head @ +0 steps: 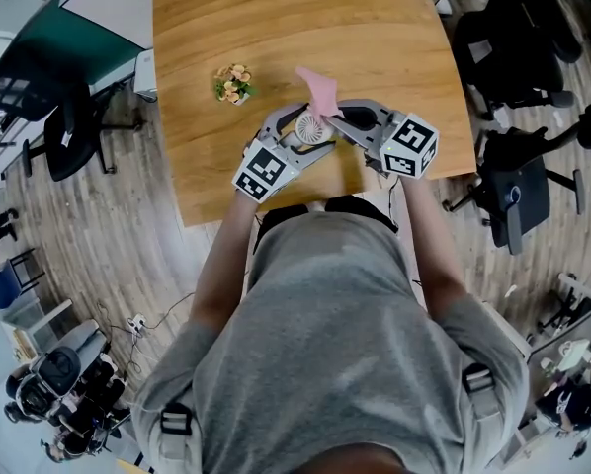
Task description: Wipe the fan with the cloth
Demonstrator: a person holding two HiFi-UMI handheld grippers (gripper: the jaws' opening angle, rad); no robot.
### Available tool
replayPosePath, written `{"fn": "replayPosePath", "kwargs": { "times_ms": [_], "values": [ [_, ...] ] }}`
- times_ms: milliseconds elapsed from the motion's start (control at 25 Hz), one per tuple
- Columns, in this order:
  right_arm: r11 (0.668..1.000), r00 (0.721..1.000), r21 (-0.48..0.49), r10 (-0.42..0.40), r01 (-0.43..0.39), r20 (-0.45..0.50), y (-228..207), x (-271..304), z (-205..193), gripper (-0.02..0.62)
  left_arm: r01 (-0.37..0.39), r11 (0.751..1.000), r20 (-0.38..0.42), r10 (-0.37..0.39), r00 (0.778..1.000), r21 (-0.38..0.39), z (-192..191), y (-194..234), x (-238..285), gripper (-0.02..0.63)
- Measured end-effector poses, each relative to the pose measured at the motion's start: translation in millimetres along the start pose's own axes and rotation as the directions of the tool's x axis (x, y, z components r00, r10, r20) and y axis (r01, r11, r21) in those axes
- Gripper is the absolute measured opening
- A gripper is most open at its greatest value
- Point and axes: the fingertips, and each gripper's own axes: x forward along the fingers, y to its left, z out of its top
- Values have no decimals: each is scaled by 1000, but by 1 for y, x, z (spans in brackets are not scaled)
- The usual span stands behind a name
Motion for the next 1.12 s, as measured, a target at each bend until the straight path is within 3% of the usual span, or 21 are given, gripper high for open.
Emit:
{"fn": "replayPosePath", "kwargs": {
  "times_ms": [360,480,640,840,1120],
  "values": [
    [989,993,113,105,-100,-47,-4,10,2,32,14,995,8,-15,1000,96,6,-21,6,371],
    [983,991,142,128,-120,-49,-4,8,0,32,22,995,11,-23,1000,93,7,-26,9,371],
    [979,992,166,122,-117,-16,-9,-4,-1,34,16,999,28,-17,999,48,8,-23,10,371],
    [974,993,193,115,-120,34,-12,-21,-2,34,1,997,95,6,995,-71,17,-12,4,371],
    [979,984,116,159,-168,84,1,-33,0,34,-1,981,157,31,987,-192,27,0,6,371]
  ]
}}
